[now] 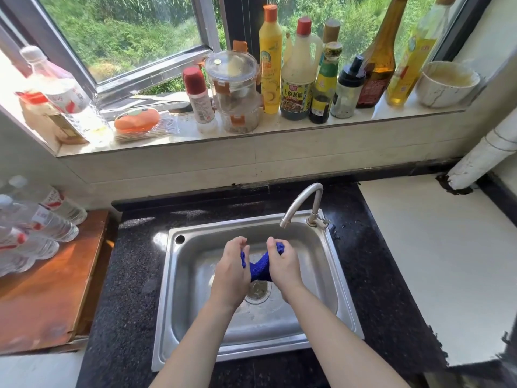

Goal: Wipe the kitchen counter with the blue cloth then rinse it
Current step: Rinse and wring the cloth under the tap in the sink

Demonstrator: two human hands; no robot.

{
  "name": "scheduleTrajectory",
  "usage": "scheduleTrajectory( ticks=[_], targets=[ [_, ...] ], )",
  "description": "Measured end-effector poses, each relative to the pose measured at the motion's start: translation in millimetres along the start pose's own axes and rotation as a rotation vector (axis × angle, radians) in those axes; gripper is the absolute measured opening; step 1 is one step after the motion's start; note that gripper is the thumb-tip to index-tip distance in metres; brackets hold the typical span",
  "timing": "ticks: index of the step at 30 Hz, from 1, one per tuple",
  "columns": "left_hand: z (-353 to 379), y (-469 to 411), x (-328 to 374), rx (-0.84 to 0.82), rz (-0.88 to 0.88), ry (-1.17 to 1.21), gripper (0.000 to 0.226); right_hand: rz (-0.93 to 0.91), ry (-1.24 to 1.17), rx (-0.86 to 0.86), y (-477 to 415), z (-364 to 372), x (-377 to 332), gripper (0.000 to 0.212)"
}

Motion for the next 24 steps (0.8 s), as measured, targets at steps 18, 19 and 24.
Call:
scheduleTrajectory(
  ticks=[18,19,24],
  targets=[
    [24,16,-50,-0.478,-0.678,0.347,0.035,0.003,0.038,-0.209,-15,-14,2,0.016],
    [29,23,-45,-0.529,-0.762,0.463,0.030,0.021,-0.007,-0.187,-17,-16,3,0.016],
    [35,30,-31,-0.686,-0.814,0.577,0.032,0.080,-0.129,-0.200,-14,-24,-1,0.019]
  ],
)
Point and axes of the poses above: each hand's wrist, its own y-axis away from the middle knuckle, its own z-axis out of the palm, x = y × z, the point moved 9 cm from there along -y, towards the middle knuckle, and after that the axes turned 11 degrees about x, right-handed, at the moved point
